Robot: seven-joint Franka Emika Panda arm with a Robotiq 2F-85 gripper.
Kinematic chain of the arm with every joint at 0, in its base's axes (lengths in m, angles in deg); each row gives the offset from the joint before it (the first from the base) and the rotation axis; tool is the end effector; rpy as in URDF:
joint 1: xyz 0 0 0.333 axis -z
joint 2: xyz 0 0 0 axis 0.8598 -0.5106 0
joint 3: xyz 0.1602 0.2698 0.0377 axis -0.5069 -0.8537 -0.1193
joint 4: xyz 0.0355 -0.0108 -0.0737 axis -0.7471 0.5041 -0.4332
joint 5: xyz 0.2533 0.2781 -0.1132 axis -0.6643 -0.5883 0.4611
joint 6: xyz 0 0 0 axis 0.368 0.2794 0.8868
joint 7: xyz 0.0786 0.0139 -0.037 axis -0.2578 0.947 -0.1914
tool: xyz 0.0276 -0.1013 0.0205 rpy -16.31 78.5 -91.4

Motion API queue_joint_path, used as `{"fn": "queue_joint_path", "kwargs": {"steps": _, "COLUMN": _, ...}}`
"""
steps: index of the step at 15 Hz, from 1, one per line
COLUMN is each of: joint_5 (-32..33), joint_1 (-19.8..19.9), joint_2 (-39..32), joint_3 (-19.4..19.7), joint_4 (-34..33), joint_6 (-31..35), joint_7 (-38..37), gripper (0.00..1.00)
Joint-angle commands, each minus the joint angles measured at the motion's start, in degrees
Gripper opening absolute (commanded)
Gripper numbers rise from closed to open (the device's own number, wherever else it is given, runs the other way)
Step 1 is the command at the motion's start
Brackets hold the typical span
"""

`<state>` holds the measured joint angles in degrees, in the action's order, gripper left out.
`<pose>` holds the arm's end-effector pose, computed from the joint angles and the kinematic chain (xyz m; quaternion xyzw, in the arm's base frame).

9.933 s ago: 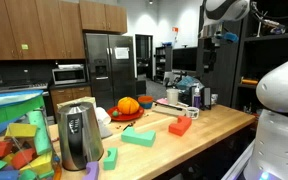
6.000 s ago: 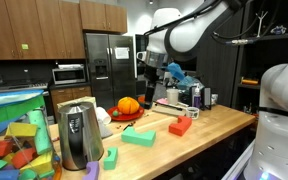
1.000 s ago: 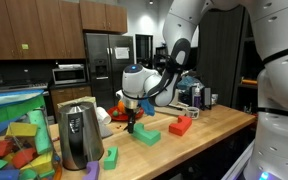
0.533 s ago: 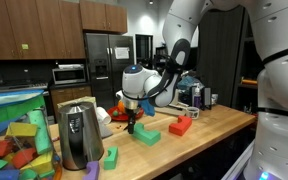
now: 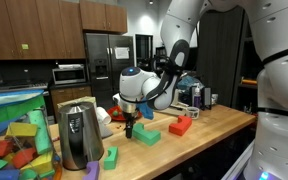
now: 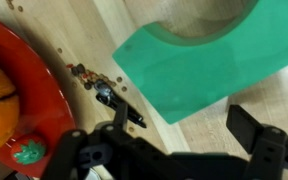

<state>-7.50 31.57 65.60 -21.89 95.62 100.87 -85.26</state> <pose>0.4593 0.2453 0.2132 0.8711 0.4500 0.1403 0.1376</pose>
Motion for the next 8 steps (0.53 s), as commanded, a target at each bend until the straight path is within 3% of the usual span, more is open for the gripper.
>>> {"fn": "queue_joint_path", "kwargs": {"steps": 1, "joint_5": 0.29, "joint_1": -1.22, "joint_2": 2.31, "joint_3": -0.70, "joint_4": 0.97, "joint_6": -2.18, "joint_7": -0.09, "gripper": 1.00}}
{"fn": "queue_joint_path", "kwargs": {"steps": 8, "joint_5": 4.98, "joint_1": -2.10, "joint_2": 3.97, "joint_3": 1.16, "joint_4": 3.32, "joint_6": -3.02, "joint_7": -2.06, "gripper": 1.00}}
